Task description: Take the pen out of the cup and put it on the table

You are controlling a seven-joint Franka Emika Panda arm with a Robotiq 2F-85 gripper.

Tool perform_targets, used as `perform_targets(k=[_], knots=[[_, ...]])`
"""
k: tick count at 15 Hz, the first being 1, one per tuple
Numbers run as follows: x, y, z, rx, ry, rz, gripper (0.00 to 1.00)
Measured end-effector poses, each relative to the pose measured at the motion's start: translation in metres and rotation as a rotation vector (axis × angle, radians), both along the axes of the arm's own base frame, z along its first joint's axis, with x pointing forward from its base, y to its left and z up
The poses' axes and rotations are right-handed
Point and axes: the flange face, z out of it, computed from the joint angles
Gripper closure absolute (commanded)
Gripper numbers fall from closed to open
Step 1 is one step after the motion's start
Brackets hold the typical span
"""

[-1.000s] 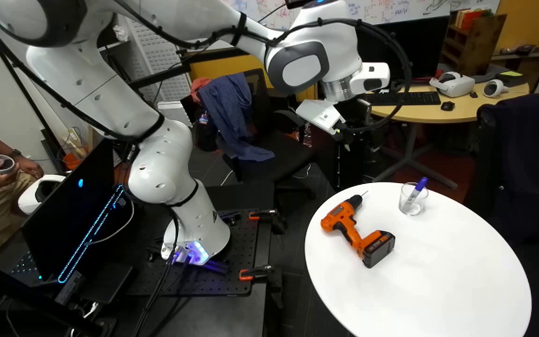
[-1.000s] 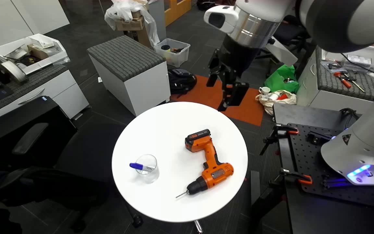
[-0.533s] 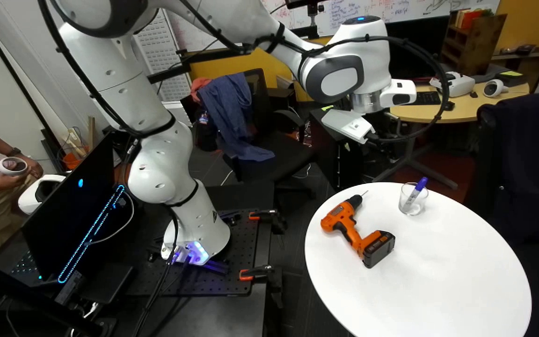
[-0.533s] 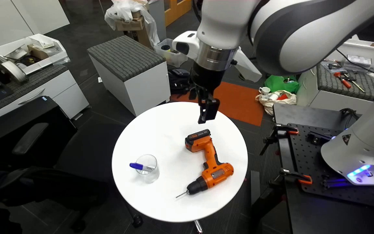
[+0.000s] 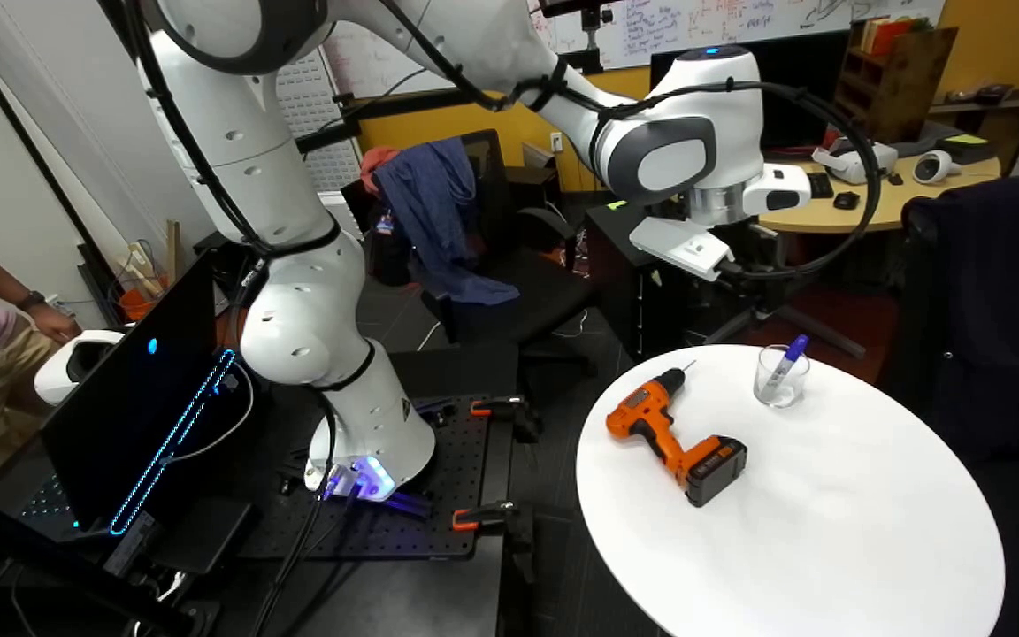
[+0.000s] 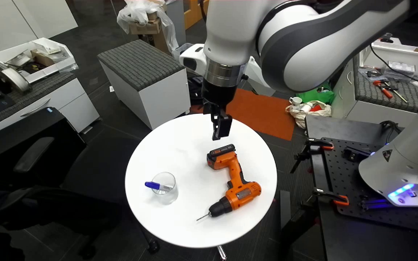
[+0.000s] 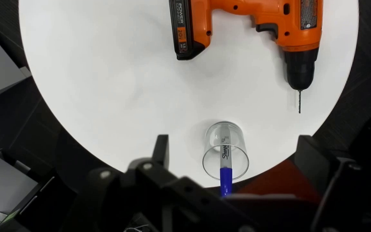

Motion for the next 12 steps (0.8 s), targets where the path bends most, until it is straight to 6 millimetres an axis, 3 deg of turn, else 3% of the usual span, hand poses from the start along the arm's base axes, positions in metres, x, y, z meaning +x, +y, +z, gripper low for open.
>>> perform_targets(k=[6,12], knots=[[0.005,-0.002,-0.004,0.004,-0.023,0.005,0.0],[0.036,0.008,-0.03,0.017,-0.1,0.079,0.0]])
